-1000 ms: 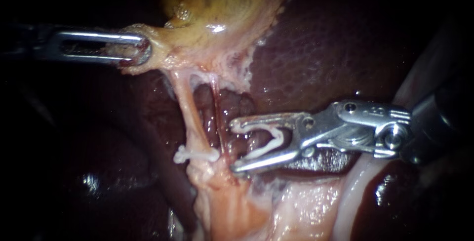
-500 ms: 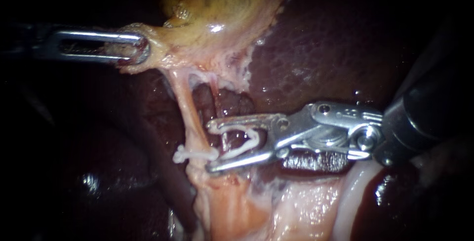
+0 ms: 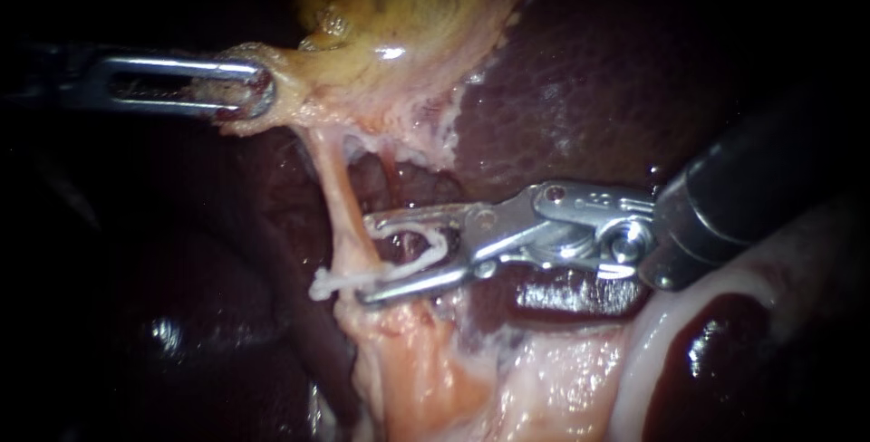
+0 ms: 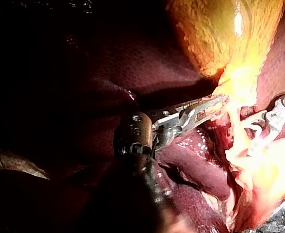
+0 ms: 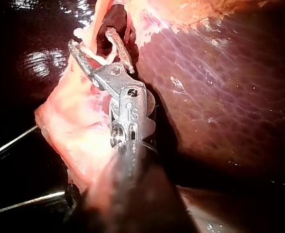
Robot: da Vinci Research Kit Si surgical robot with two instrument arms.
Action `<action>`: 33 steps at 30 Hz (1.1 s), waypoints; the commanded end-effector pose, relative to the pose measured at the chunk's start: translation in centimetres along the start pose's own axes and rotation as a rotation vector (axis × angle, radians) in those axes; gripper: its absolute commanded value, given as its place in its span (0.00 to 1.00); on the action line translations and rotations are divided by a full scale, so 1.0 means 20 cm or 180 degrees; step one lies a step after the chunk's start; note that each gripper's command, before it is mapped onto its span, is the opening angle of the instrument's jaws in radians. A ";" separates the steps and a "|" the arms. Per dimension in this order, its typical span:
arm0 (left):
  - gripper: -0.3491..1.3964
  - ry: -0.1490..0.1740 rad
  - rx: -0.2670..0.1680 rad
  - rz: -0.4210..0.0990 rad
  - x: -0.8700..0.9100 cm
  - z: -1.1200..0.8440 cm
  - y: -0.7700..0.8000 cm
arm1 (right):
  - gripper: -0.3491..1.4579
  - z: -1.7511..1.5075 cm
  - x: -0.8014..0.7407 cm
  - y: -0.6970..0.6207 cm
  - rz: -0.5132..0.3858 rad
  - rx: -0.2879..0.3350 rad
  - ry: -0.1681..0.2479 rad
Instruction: Clipping second clip left tube
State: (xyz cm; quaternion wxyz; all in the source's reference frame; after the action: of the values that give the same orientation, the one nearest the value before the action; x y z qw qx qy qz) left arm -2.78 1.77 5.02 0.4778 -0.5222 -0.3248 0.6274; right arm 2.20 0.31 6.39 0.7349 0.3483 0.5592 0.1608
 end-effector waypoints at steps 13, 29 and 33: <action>0.00 0.0006 0.0008 0.0004 -0.001 0.002 0.000 | 0.47 0.019 0.011 -0.007 0.0014 0.0217 0.0203; 0.00 0.0001 0.0001 0.0002 0.000 0.000 0.000 | 0.44 0.010 0.021 -0.030 0.0023 0.0553 0.0322; 0.00 0.0001 0.0001 0.0002 0.000 0.000 0.000 | 0.39 0.010 0.021 -0.029 0.0061 0.0553 0.0320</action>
State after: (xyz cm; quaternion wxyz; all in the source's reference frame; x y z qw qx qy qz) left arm -2.78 1.76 5.03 0.4778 -0.5223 -0.3242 0.6275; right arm 2.42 0.11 5.73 0.6710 0.4084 0.6034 0.1375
